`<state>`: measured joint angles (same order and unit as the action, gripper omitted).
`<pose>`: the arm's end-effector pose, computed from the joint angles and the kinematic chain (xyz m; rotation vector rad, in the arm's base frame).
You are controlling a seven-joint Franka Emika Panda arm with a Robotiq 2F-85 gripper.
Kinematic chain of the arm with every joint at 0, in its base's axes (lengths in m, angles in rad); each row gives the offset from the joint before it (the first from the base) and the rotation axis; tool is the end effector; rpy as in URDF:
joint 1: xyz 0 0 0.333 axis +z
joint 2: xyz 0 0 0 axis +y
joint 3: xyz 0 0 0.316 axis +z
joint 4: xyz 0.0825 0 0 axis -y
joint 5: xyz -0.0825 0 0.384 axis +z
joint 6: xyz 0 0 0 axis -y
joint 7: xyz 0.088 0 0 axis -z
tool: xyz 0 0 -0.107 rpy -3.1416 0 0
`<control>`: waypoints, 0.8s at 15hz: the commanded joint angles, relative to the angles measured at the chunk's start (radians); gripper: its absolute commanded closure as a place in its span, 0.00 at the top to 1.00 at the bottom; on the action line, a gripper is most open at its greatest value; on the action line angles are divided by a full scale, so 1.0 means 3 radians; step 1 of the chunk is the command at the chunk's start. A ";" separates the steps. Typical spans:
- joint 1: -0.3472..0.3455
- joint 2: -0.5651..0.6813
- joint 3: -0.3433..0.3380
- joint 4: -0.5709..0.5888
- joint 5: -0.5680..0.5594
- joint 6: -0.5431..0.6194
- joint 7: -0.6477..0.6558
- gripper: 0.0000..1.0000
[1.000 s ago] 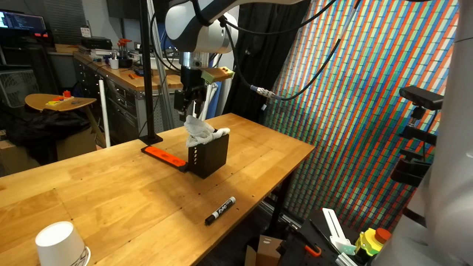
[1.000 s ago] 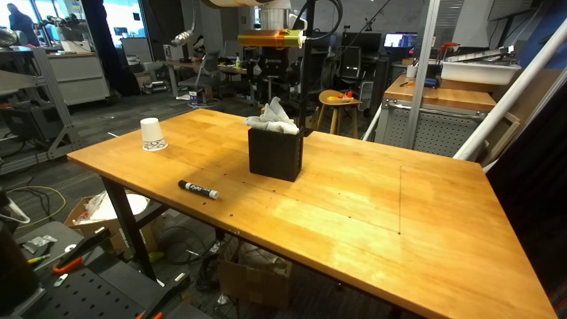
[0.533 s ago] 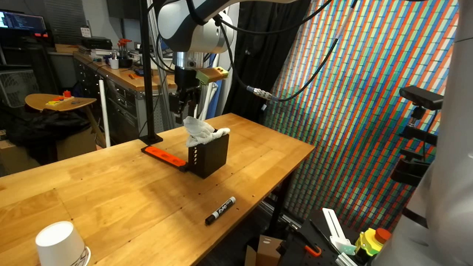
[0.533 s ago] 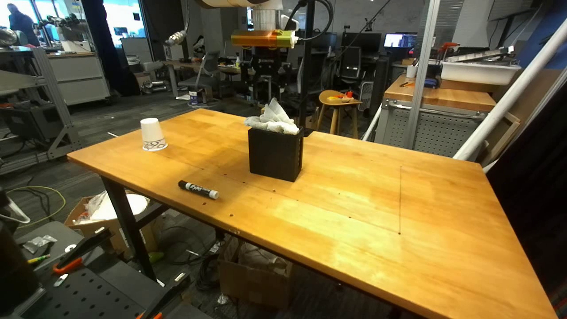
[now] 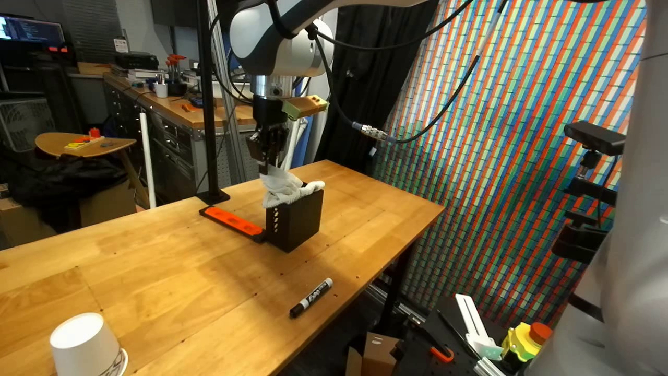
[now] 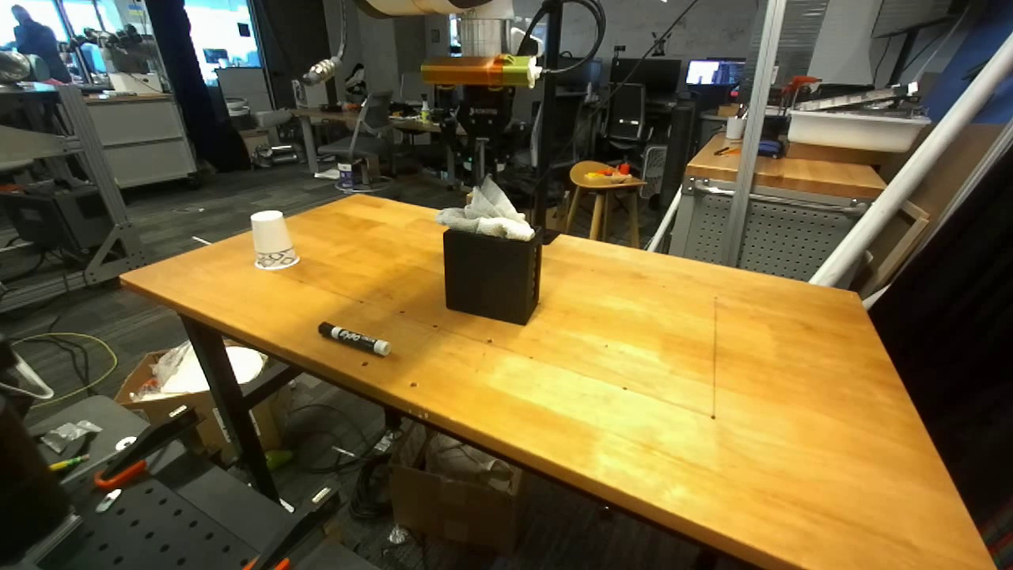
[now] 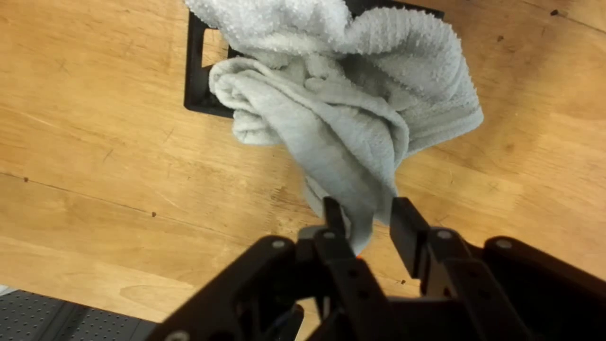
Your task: Put the towel in the black box
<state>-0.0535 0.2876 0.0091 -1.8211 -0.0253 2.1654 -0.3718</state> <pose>0.6340 -0.0295 0.3849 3.0655 0.5270 0.0803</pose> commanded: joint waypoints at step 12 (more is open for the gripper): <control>-0.0055 -0.0156 -0.0102 -0.0301 -0.0274 -0.0195 0.0026 0.02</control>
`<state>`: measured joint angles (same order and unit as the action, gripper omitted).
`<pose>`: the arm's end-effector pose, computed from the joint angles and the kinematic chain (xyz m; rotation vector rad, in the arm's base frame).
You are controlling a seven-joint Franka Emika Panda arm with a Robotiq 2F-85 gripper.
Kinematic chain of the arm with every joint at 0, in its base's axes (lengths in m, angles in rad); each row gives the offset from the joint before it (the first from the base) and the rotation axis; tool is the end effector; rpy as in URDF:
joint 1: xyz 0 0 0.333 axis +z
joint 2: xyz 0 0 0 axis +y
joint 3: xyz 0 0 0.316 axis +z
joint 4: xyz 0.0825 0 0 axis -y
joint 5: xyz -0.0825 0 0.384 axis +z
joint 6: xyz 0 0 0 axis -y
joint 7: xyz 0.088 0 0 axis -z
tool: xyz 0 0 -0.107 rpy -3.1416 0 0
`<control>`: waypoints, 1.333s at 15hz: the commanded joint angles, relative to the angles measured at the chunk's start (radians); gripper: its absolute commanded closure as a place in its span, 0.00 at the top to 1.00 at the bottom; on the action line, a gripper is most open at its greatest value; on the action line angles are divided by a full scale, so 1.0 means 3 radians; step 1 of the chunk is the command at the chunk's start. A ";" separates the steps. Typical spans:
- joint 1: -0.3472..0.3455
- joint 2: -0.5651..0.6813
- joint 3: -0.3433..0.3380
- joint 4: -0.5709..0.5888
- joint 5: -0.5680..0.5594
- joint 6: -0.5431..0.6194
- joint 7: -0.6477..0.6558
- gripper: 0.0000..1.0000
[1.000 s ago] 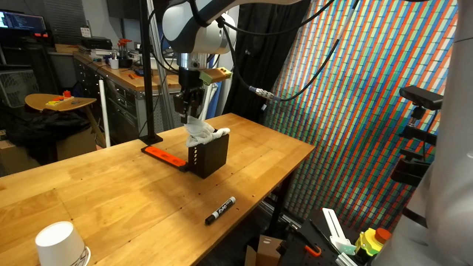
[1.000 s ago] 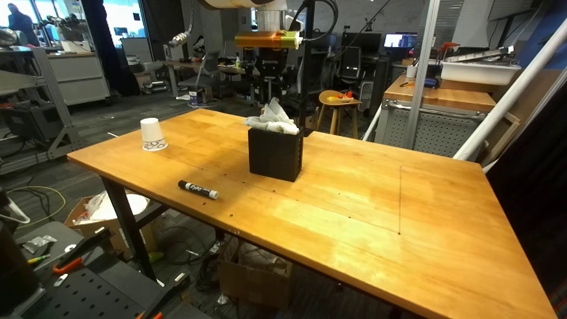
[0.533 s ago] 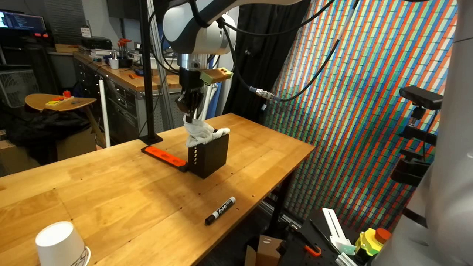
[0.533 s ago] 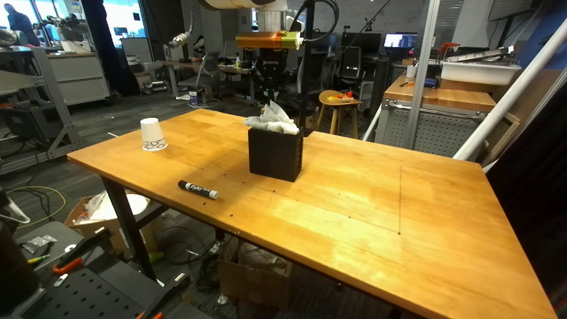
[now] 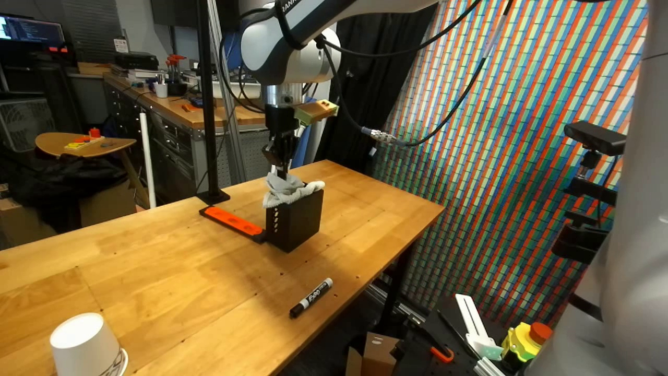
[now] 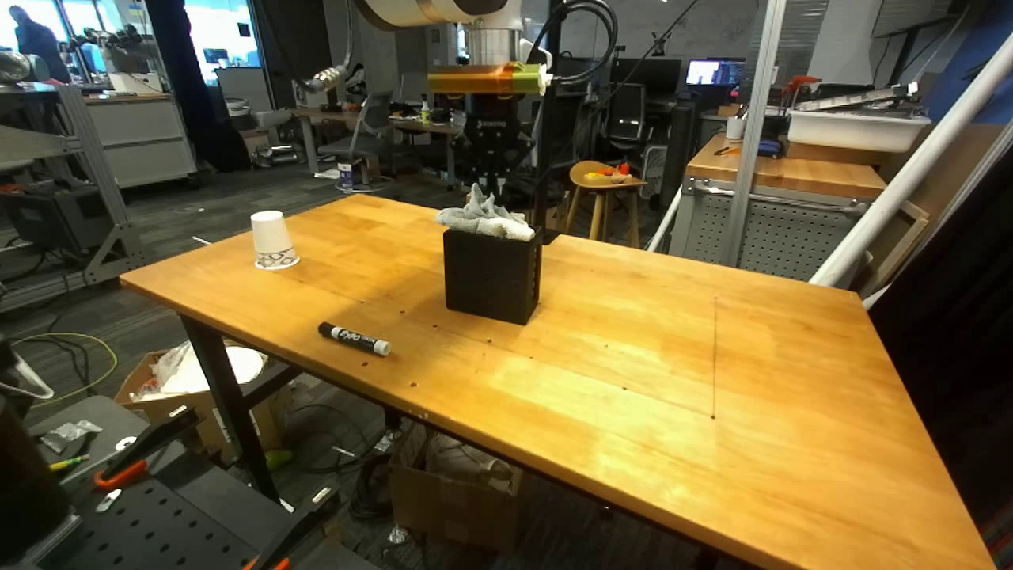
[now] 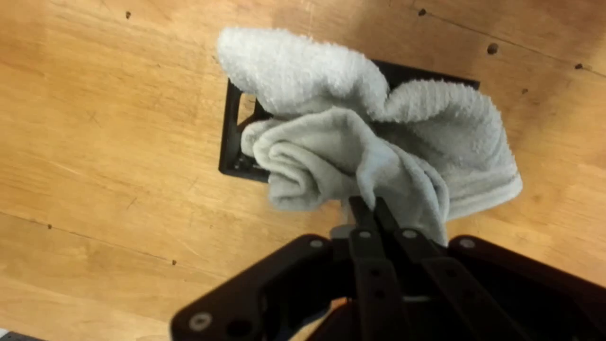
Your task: Put the towel in the black box
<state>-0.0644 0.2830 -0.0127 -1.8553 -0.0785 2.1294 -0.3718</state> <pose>0.6206 -0.0510 0.3689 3.0316 0.5159 -0.0373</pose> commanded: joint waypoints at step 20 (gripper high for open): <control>-0.0085 -0.0025 -0.0020 -0.0420 0.0019 -0.0014 0.0001 0.02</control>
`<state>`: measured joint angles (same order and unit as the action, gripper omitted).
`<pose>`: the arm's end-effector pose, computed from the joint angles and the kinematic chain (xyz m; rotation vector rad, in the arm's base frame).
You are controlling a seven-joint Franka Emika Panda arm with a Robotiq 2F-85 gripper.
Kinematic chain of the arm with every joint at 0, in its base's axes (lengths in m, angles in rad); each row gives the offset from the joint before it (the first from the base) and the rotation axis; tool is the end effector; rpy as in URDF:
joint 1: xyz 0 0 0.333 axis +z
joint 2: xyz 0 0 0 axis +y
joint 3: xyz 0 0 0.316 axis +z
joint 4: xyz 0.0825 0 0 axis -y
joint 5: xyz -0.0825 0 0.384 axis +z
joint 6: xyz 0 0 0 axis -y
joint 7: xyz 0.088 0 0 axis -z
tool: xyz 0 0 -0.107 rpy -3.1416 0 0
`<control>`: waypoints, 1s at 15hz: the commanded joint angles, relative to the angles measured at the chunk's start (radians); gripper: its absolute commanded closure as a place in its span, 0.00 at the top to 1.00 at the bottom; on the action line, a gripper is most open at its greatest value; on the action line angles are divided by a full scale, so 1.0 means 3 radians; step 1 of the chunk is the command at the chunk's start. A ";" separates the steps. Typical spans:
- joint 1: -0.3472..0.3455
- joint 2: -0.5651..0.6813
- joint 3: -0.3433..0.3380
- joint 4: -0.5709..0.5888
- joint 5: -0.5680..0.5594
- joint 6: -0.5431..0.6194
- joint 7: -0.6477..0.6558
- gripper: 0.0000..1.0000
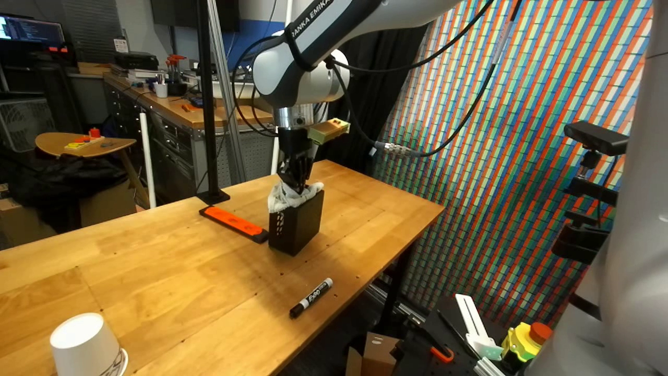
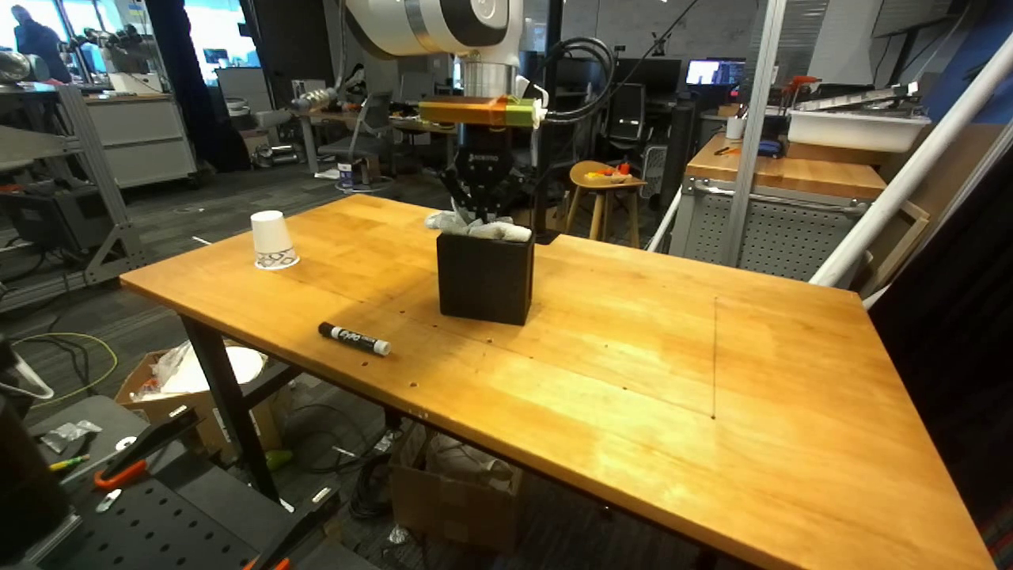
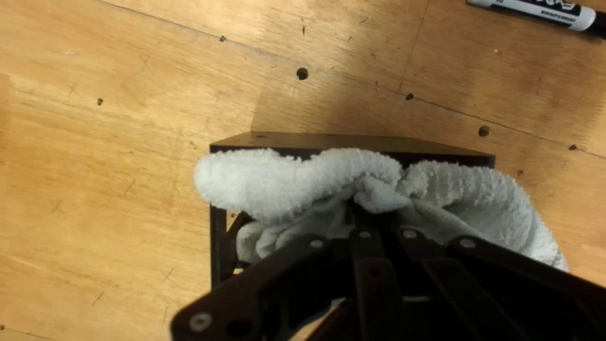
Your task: Put the towel in the black box
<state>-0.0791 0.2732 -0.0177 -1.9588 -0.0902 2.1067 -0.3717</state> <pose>0.5893 -0.0611 0.3274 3.0449 0.5011 -0.2168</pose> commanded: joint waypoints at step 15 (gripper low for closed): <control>-0.0133 0.0323 0.0043 -0.0018 0.0452 0.0112 -0.0055 0.02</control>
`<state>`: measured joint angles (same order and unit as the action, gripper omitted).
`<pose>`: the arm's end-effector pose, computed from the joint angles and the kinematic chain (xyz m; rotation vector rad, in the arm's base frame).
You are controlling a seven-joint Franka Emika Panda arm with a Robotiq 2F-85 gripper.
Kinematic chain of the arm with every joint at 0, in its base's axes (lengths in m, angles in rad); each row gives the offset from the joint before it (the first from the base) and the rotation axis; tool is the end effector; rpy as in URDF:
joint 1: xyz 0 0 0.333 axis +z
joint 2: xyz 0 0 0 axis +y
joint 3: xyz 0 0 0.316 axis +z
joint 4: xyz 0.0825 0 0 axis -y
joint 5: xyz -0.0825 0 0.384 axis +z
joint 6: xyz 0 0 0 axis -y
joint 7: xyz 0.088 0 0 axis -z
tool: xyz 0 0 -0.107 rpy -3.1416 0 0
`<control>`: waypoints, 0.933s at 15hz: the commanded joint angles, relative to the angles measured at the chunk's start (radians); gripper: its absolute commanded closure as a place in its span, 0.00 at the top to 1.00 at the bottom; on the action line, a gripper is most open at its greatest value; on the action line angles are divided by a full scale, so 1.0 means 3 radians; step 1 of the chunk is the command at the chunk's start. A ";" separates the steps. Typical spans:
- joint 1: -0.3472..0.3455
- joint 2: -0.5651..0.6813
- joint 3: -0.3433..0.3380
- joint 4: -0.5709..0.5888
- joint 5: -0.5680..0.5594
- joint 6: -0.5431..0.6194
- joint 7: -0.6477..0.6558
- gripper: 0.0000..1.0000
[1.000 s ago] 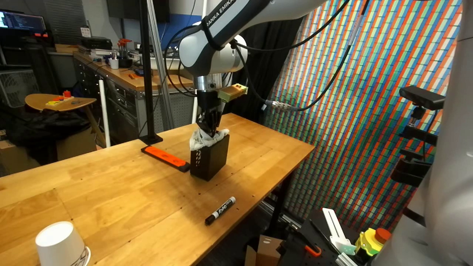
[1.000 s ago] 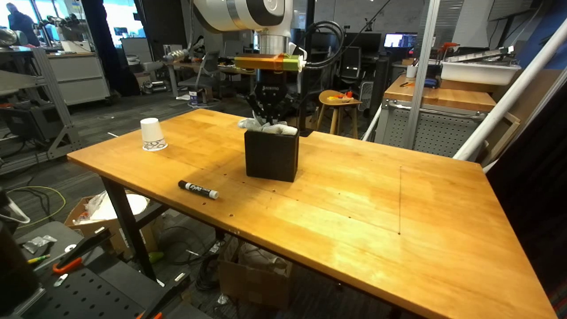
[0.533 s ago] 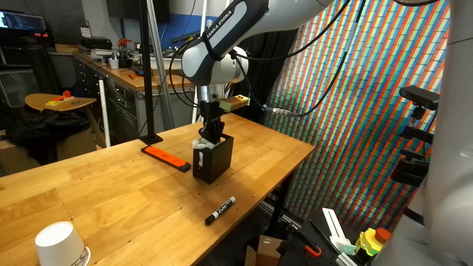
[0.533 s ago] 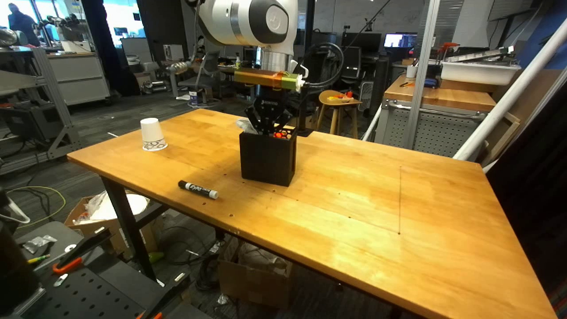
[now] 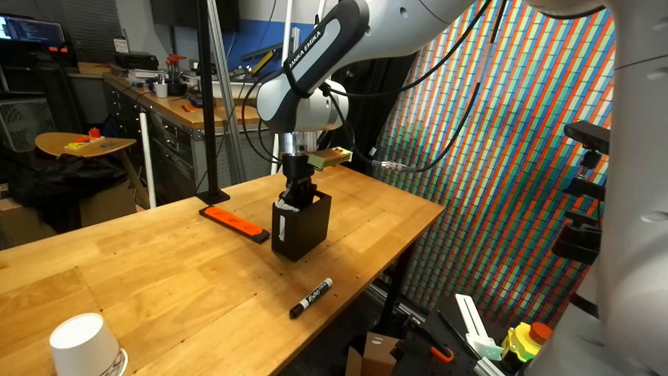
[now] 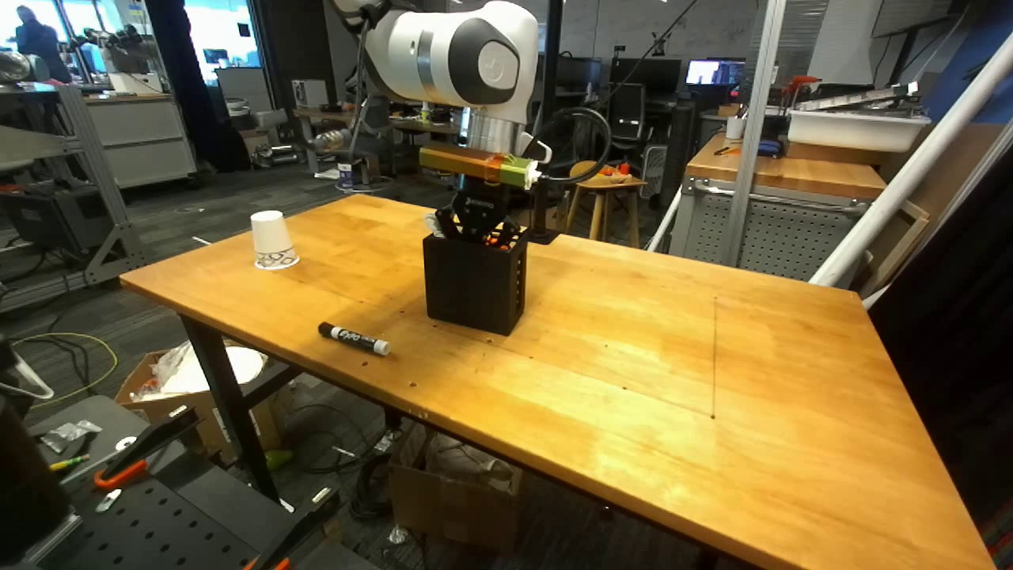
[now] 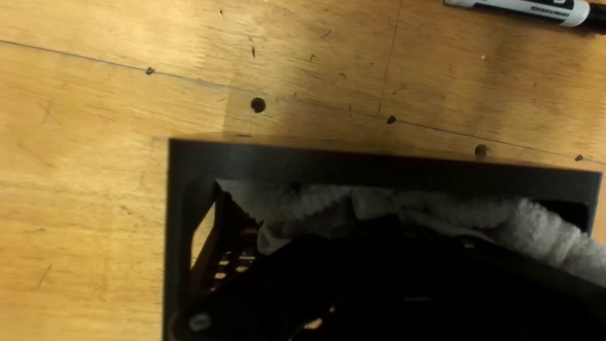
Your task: Put the towel in the black box
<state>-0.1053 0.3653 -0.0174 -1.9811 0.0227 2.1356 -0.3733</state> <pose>0.5813 -0.0704 0.2657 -3.0418 -0.3620 0.3097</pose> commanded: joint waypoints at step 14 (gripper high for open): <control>0.0045 -0.0528 -0.0037 0.0098 -0.0280 -0.0039 0.0171 0.76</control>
<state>-0.1110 0.2636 -0.0260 -1.9450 -0.0258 2.1342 -0.3541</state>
